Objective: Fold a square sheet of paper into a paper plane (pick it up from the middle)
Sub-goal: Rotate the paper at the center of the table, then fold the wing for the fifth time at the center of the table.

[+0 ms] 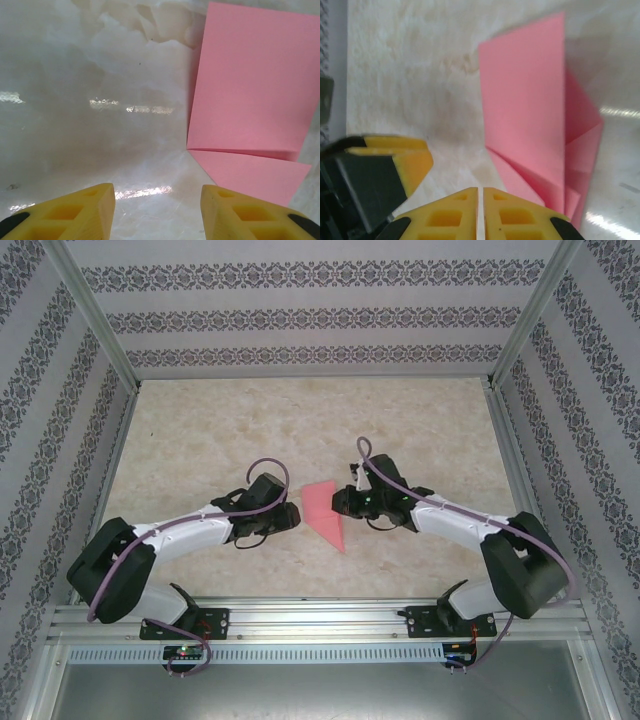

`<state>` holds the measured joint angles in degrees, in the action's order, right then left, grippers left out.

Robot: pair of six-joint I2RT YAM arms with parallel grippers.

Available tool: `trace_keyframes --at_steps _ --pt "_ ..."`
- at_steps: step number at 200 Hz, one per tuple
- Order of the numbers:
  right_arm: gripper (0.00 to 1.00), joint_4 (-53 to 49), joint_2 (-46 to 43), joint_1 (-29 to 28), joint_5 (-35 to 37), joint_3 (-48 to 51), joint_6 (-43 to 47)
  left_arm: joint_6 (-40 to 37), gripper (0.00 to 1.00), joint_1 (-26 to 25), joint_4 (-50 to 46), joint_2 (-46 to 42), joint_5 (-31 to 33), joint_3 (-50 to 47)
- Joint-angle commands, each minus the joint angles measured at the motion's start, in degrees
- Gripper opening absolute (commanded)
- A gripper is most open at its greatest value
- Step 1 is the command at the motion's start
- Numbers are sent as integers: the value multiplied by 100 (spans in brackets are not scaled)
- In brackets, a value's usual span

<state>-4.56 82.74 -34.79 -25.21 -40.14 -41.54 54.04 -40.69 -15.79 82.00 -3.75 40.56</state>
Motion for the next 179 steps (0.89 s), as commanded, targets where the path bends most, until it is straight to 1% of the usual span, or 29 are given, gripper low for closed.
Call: trace_keyframes --at_steps 1,36,76,112,179 --pt "12 -152 219 -90 -297 -97 225 -77 49 -45 250 63 -89 199" --pt "12 -59 533 -74 -312 -169 275 -117 49 -45 171 150 -116 301" --pt "12 37 794 161 -265 -133 348 -157 49 -45 172 242 -231 403" --pt "12 545 1086 385 -533 146 243 -183 50 -45 215 362 -343 514" --pt "12 1145 1306 551 -493 589 86 -146 53 -82 295 733 -591 793"
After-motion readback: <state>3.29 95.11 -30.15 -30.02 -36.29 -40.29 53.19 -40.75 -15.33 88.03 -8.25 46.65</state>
